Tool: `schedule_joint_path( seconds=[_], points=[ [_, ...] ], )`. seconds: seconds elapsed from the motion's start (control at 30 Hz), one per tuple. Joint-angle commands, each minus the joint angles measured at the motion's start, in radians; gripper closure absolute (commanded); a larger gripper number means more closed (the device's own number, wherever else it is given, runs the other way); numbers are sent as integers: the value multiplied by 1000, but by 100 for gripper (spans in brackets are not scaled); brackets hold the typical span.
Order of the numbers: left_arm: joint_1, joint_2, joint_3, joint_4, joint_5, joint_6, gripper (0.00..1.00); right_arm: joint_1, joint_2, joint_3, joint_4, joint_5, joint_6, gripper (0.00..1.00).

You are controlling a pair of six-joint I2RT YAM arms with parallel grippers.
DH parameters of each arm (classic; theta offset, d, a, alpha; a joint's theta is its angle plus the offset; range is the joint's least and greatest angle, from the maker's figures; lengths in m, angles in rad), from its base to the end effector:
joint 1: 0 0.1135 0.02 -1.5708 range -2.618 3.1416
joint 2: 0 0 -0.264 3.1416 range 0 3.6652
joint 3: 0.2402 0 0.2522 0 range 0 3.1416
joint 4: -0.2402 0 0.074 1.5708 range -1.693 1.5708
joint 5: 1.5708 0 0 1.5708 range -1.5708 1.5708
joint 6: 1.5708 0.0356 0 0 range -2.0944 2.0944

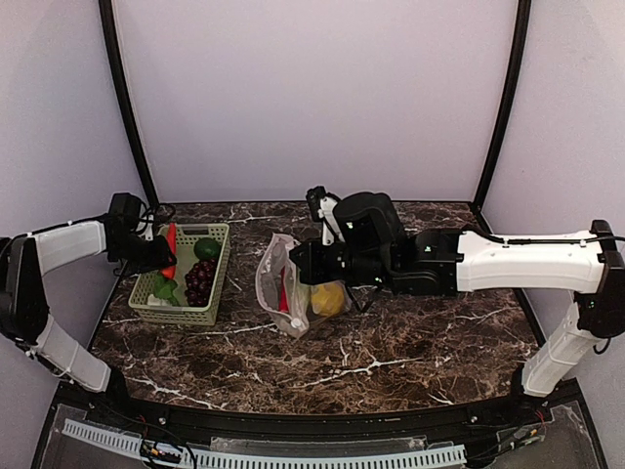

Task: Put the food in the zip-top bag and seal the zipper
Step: Pick up the fake vegetable from the bin.

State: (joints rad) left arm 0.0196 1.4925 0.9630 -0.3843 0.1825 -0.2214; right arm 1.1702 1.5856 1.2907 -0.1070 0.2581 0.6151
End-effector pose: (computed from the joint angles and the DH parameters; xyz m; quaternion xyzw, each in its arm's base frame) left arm 0.3077 -0.0004 0.2184 -0.0841 0.9393 -0.1182 0.3110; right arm 0.1548 0.3422 0.3213 -0.1583 0.8149 0.3588 0.4268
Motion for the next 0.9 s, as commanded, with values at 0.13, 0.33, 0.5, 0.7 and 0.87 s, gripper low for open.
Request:
schedule_joint_path(
  seconds=[0.13,0.33,0.5,0.7,0.87],
  points=[
    [5,-271,-47,-76,4,-31,68,-11,7,35,7,-8,-11,100],
    [-29,-405,12,-170,230,-131,68,-14,6,43,7,-8,-43,100],
    [-235,-436,43,-254,276,-185,68,-15,7,56,4,-12,-65,100],
    [-417,-469,34,-247,346,-323,68,-15,5,58,1,-31,-79,100],
    [-542,-499,30,-220,395,-414,68,-15,15,66,-9,-39,-90,100]
  ],
)
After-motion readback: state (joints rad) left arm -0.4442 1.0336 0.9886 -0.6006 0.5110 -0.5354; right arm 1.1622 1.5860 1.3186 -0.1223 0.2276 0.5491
